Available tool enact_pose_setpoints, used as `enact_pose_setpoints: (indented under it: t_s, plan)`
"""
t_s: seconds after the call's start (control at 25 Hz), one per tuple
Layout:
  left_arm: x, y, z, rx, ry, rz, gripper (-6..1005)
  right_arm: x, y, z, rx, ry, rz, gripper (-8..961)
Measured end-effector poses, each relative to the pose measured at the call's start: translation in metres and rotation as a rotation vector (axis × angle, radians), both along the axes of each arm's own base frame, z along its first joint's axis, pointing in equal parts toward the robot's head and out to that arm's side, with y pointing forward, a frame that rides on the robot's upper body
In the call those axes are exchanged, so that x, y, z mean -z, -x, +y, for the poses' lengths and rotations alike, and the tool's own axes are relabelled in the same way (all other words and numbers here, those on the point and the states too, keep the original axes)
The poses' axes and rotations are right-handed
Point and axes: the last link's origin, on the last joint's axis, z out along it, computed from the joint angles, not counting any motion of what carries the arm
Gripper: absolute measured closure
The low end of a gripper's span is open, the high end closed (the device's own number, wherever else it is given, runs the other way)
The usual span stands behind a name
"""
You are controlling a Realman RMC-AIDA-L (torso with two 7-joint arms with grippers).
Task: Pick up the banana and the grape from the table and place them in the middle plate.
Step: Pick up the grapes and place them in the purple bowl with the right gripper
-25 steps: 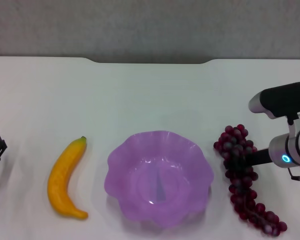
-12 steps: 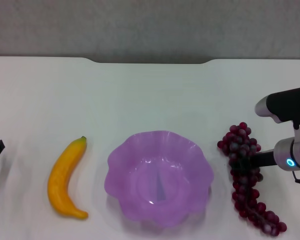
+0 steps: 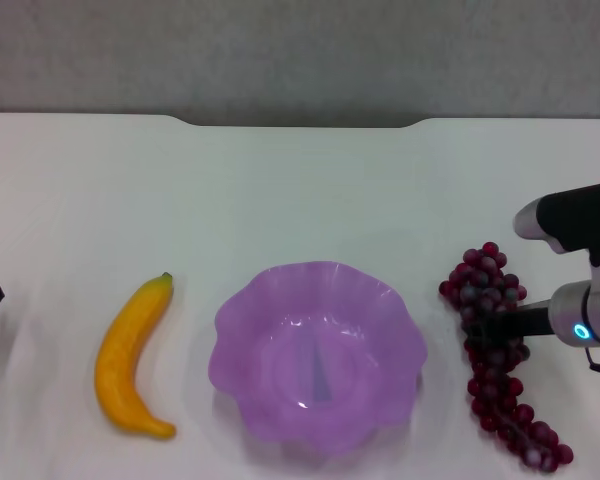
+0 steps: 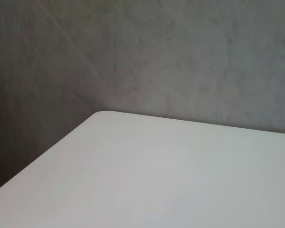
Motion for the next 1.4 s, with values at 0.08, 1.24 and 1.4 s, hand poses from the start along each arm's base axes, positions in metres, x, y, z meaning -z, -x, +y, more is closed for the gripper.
enact_pose_setpoints:
  t_s: [0.08,1.24,1.4]
  plan:
    - [0.0,0.001,-0.001,-0.003,-0.003,-0.001,109,0.002,0.0,0.0,-0.012,-0.008,0.001,473]
    - [-0.002,0.005,-0.003,-0.016,-0.006,0.005,109,0.021,0.012,-0.039,-0.436,-0.307,-0.021,538]
    - [-0.003,0.005,-0.004,-0.018,-0.006,0.007,108,0.018,0.023,-0.051,-0.577,-0.395,-0.015,547]
